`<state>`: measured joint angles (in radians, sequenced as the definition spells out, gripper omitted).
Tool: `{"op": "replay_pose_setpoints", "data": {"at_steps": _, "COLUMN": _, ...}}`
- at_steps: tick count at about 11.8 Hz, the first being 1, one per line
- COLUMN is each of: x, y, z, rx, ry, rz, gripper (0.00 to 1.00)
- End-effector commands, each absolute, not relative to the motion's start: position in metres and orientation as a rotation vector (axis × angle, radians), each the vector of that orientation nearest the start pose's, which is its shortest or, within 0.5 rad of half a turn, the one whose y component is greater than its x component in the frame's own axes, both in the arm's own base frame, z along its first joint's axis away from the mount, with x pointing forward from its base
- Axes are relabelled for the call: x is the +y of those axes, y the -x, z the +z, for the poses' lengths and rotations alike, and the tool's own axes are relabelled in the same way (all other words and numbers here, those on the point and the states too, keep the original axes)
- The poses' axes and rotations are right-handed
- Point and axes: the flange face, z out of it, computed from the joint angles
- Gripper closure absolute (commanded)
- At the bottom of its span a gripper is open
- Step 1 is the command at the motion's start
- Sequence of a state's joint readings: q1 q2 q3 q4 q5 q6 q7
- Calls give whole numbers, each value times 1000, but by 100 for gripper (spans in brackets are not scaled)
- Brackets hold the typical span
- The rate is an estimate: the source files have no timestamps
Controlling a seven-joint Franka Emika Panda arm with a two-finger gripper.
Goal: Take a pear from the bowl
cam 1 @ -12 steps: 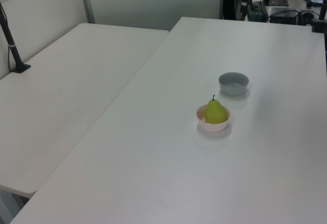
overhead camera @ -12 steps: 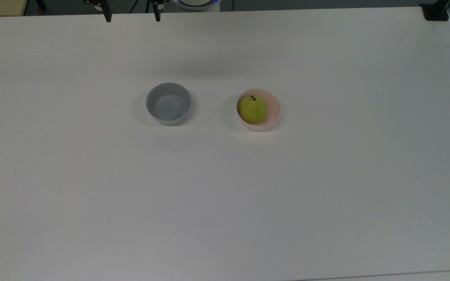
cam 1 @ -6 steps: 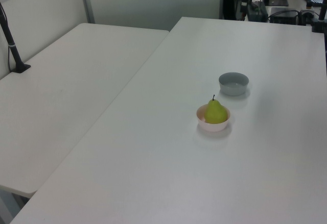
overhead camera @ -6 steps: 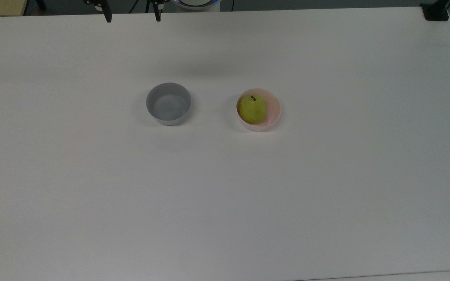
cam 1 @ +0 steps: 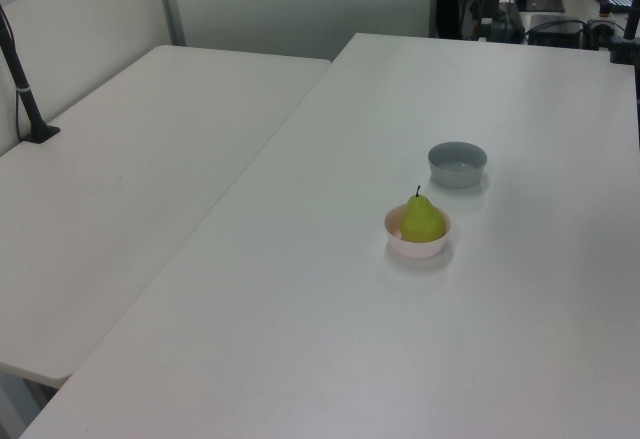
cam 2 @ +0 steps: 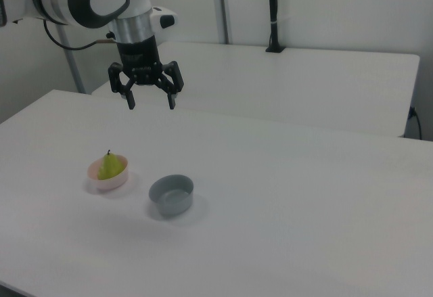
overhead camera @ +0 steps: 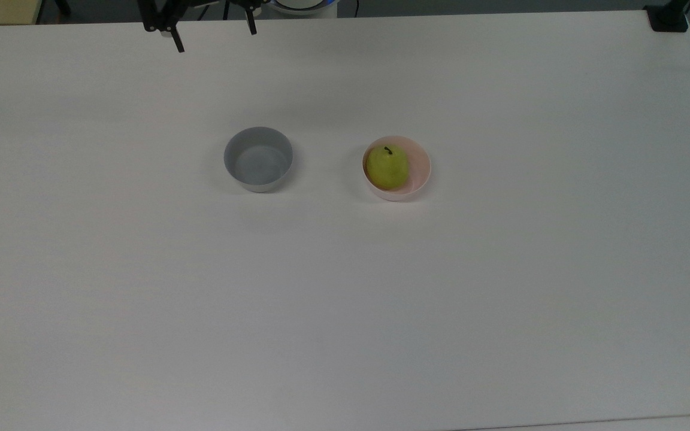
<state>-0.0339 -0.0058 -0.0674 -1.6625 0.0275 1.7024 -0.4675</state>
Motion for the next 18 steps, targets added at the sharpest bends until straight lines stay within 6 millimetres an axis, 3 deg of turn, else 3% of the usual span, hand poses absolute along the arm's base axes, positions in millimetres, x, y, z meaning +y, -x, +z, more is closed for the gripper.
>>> {"op": "replay_pose_setpoints", "data": {"at_steps": 1, "x": -23, "y": -551, "z": 592, "rx": -732, "ry": 3018, "rz": 18, "gripper": 0}}
{"op": "replay_pose_setpoints", "data": {"at_steps": 4, "x": 28, "y": -551, "z": 585, "rx": -821, "ry": 2990, "rz": 54, "gripper": 0}}
{"op": "replay_pose_setpoints", "data": {"at_steps": 6, "x": 68, "y": -555, "z": 566, "rx": -634, "ry": 3033, "rz": 70, "gripper": 0}}
{"op": "replay_pose_setpoints", "data": {"at_steps": 8, "x": 108, "y": -561, "z": 537, "rx": -554, "ry": 3045, "rz": 57, "gripper": 0}}
{"op": "replay_pose_setpoints", "data": {"at_steps": 10, "x": 135, "y": -569, "z": 499, "rx": -472, "ry": 3060, "rz": -16, "gripper": 0}}
{"op": "replay_pose_setpoints", "data": {"at_steps": 14, "x": 161, "y": -578, "z": 439, "rx": -434, "ry": 3062, "rz": -39, "gripper": 0}}
{"op": "replay_pose_setpoints", "data": {"at_steps": 18, "x": 191, "y": -574, "z": 379, "rx": -388, "ry": 3068, "rz": -37, "gripper": 0}}
